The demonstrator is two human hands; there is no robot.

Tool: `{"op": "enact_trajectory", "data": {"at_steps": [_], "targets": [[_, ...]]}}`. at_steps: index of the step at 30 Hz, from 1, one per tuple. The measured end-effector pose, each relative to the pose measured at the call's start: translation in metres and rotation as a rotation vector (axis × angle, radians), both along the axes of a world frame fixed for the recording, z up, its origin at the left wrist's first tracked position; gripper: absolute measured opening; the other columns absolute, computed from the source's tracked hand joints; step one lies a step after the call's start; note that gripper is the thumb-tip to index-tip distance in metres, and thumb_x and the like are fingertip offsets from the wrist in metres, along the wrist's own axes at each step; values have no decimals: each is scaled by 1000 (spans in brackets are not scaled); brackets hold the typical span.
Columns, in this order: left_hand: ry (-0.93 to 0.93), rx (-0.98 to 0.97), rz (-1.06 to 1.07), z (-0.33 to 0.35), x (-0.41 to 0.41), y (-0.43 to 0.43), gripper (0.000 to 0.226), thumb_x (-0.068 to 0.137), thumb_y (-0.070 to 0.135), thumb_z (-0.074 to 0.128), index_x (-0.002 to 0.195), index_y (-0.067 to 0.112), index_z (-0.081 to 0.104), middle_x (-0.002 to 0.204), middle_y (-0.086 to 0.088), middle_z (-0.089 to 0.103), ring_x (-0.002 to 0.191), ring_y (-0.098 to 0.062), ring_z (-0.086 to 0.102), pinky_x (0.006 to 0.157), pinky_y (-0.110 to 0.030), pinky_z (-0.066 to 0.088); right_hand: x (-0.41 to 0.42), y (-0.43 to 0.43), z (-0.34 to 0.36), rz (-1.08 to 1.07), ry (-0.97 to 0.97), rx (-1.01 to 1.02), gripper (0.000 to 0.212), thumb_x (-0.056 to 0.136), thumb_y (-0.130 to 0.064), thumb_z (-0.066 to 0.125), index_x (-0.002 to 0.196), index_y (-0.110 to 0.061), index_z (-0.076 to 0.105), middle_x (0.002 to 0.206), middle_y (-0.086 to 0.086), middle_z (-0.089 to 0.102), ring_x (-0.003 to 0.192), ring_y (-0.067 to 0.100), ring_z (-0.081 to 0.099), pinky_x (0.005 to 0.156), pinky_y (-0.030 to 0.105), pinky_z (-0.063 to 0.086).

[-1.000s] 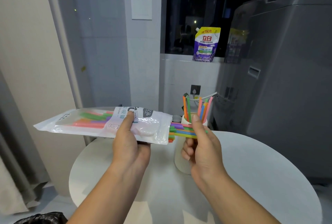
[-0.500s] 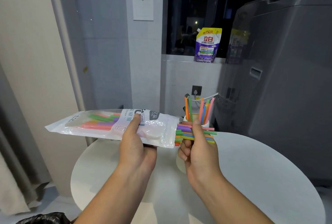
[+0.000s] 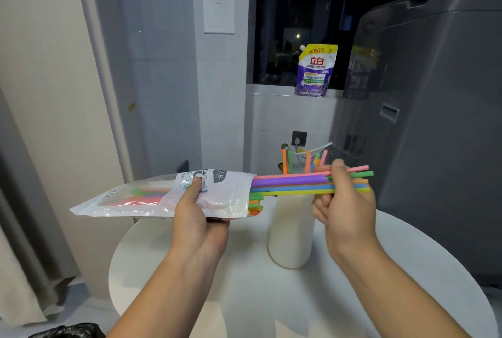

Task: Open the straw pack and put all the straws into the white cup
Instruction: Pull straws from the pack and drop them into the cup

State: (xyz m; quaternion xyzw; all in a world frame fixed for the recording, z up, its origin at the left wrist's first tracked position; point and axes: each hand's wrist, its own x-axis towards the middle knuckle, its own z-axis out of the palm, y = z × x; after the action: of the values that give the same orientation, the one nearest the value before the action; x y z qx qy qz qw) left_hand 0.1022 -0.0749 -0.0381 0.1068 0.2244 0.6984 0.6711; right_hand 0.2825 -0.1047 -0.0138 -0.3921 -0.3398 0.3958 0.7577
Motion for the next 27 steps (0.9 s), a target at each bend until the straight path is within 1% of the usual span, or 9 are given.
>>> {"op": "enact_trajectory", "data": {"at_steps": [4,7,8,12,16,18,20,24,27], "targets": [[9,-8,4,1,-4,1,12,104,20,55,109,13,64,82,-7,80,67,-28,78,45,-50,57,24,0,12,-26,-55,24,50,104,-29,53,57,-21,68,40,-7,23,33,8,17,38,15,19],[-3,-22,9,2,-4,0,13,105,19,53,105,11,63,75,-8,79,61,-28,77,40,-48,56,43,1,21,-84,-99,5,37,103,-30,55,87,0,68,40,-5,25,32,9,20,37,16,21],[-8,-29,13,2,-4,0,12,105,18,53,105,11,63,75,-8,79,60,-27,77,39,-47,56,48,2,23,-100,-108,-5,36,103,-30,55,90,1,66,40,-4,28,31,9,22,37,16,22],[-22,-50,18,2,-2,2,11,105,17,53,105,12,63,75,-7,80,61,-27,77,39,-47,55,64,1,34,-95,-126,12,37,103,-29,54,77,-6,68,39,-5,26,32,9,20,37,18,20],[-19,-74,0,-2,-2,3,13,106,19,51,108,12,62,76,-10,80,62,-34,77,39,-54,54,71,3,33,-115,-133,-31,36,102,-31,55,92,1,66,41,-5,25,33,11,19,37,19,21],[-16,-91,-1,-5,-1,4,13,106,19,51,107,11,62,76,-9,80,63,-32,77,40,-56,54,71,5,27,-124,-119,-47,32,102,-31,55,99,0,65,41,-4,24,34,11,18,38,20,20],[-15,-112,8,-8,-1,6,13,106,18,52,110,12,63,77,-7,80,64,-29,78,41,-56,55,70,7,21,-126,-106,-59,30,102,-30,55,98,-1,64,41,-4,23,34,11,18,37,20,20],[-25,-145,52,-12,-3,10,21,104,15,55,123,13,63,93,-5,79,68,-22,78,42,-49,58,72,10,15,-144,-104,-87,31,102,-31,55,101,-3,66,40,-5,24,33,11,19,37,20,21],[-7,-153,57,-13,-5,12,29,104,16,55,132,14,60,115,-6,75,92,-25,76,55,-54,62,78,11,17,-156,-100,-74,29,102,-32,55,101,-5,65,39,-5,25,33,10,19,37,20,20]]}}
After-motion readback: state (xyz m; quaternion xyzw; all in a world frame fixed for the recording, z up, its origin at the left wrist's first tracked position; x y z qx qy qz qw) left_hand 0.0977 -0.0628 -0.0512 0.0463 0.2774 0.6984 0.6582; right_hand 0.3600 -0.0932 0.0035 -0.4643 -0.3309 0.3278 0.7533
